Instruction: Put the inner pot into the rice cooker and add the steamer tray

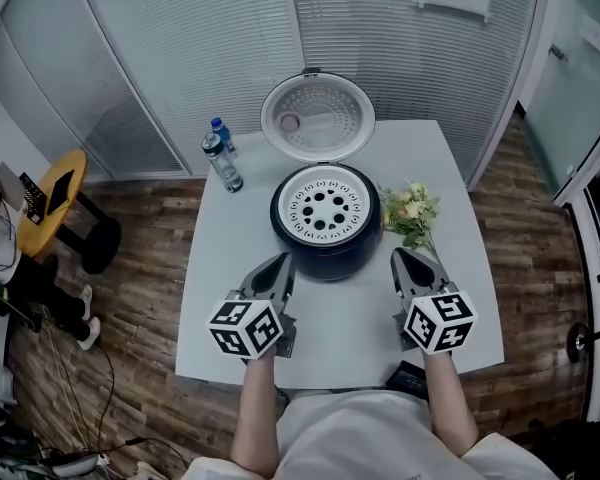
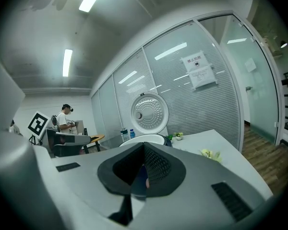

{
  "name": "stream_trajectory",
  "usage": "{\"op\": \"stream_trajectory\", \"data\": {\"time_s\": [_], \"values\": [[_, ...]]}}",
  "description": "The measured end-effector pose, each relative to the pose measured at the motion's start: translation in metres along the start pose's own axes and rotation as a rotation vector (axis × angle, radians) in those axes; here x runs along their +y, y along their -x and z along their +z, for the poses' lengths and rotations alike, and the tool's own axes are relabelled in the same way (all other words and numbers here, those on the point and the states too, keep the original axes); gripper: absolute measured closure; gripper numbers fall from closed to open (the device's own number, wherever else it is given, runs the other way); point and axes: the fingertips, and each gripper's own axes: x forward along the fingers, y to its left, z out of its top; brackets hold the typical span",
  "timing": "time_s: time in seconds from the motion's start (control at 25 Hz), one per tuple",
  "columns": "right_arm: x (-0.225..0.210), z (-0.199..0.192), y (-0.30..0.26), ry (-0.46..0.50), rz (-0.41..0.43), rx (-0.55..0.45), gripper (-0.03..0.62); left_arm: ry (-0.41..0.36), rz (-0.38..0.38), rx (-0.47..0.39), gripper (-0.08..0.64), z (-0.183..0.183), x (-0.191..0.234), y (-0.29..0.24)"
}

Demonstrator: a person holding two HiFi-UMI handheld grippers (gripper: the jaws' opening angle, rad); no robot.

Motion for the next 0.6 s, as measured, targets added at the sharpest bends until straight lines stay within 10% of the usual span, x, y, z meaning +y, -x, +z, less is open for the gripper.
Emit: {"op": "stream_trajectory", "data": {"time_s": [0.6], "values": [[-0.006,-0.004,-0.006,-0.038,-0.004,0.023,0.577,0.025,0.006,0.034,0.551,-0.008,0.012,-0.003]]}}
